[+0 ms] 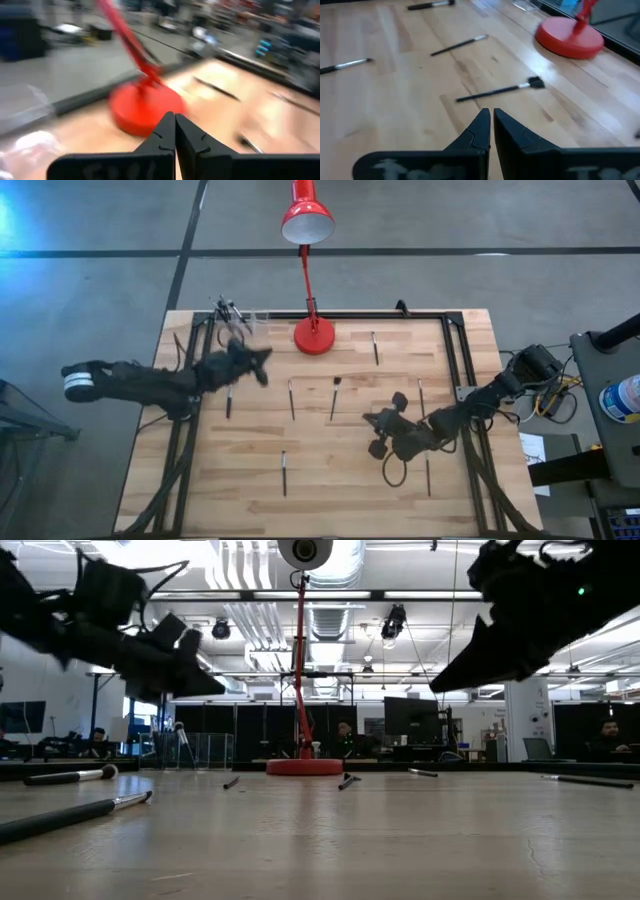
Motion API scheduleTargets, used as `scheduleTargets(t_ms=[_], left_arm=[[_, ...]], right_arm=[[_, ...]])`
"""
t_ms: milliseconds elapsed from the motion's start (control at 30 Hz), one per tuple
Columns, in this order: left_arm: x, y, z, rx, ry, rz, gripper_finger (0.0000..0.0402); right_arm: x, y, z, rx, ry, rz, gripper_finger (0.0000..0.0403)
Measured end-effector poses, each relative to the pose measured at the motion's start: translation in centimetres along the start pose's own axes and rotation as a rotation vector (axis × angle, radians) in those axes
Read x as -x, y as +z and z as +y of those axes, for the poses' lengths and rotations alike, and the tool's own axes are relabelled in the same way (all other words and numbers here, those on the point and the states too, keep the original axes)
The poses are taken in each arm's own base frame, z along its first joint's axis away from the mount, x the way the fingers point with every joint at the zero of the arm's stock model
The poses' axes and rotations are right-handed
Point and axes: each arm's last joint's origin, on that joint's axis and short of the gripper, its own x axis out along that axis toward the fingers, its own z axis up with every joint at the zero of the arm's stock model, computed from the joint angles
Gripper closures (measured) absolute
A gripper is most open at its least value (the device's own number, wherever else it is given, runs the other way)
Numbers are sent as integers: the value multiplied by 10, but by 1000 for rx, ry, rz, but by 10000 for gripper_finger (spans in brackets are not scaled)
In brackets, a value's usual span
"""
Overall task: Pick & Place Makeup Supplies
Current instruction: Put the makeup brush into the transparent organizer
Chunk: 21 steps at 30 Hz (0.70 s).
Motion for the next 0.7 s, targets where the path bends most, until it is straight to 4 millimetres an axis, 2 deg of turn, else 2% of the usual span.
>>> scheduleTargets(t_ms=[167, 267, 533, 700], left_arm=[[26, -28, -21, 7, -177, 31, 401], [35, -35, -26, -12, -212, 16, 401], [38, -41, -28, -36, -202, 42, 401], [37, -44, -27, -49, -196, 63, 401]], right_arm=[[-13, -5, -18, -78, -76, 20, 385], [-21, -8, -30, -122, -127, 31, 385], [-41, -12, -61, -228, -210, 98, 385], [-55, -4, -79, -287, -263, 115, 385]])
